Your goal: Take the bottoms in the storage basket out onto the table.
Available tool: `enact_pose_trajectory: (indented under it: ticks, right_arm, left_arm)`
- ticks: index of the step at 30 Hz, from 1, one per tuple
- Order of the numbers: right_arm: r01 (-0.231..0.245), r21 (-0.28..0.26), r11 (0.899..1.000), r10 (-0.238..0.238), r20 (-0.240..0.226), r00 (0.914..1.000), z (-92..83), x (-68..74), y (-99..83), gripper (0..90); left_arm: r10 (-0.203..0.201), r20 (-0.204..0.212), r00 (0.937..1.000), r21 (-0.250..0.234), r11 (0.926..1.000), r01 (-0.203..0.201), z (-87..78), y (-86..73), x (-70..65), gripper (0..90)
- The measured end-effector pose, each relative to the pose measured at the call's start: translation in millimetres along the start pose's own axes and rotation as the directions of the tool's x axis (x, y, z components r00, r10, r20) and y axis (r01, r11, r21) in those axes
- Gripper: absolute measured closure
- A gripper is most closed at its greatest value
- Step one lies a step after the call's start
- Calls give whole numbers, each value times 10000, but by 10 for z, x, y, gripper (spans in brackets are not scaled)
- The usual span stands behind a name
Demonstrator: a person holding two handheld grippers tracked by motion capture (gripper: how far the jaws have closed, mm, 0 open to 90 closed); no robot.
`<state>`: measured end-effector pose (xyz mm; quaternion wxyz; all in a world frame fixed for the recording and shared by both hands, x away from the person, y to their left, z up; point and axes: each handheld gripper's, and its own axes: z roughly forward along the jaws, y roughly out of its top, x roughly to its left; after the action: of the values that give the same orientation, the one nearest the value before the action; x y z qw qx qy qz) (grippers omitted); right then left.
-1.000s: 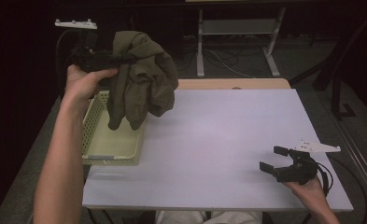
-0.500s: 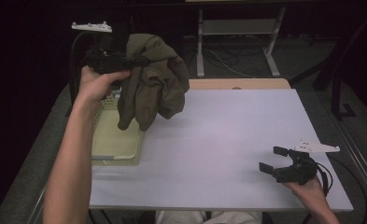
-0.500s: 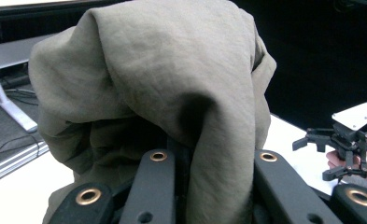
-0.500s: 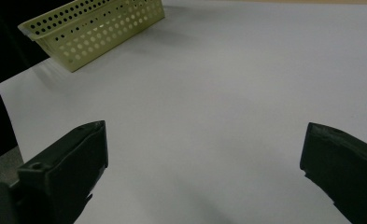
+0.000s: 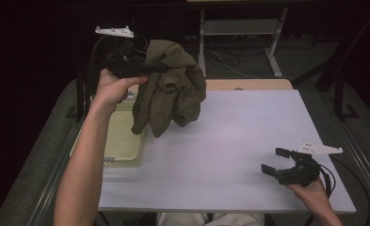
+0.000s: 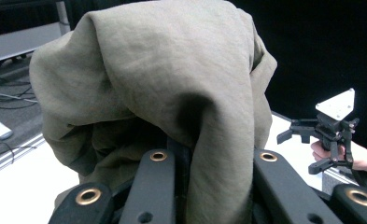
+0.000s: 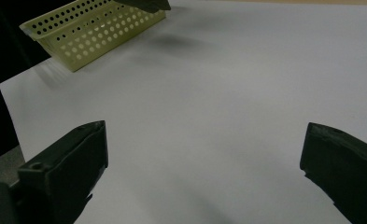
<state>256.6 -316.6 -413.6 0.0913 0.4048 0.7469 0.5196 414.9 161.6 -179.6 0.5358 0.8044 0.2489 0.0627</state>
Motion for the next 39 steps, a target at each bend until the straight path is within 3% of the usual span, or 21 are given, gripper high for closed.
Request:
enact_pose_trajectory:
  ticks: [10, 31, 39]
  right_arm:
    - [56, 65, 10000, -56, -38, 10000, 2, 3, 1, 7]
    - [22, -11, 10000, -22, -14, 10000, -31, -2, 4, 7]
    - [100, 16, 9999, -100, -10, 9999, -24, 1, 4, 7]
  left_arm:
    - [270, 308, 9992, 289, 9992, -279, 223, -32, -70, 765]
    - [348, 1027, 9941, 789, 9960, -430, 734, -164, -153, 764]
    - [287, 1092, 9936, 1173, 9922, -416, 902, -268, -182, 764]
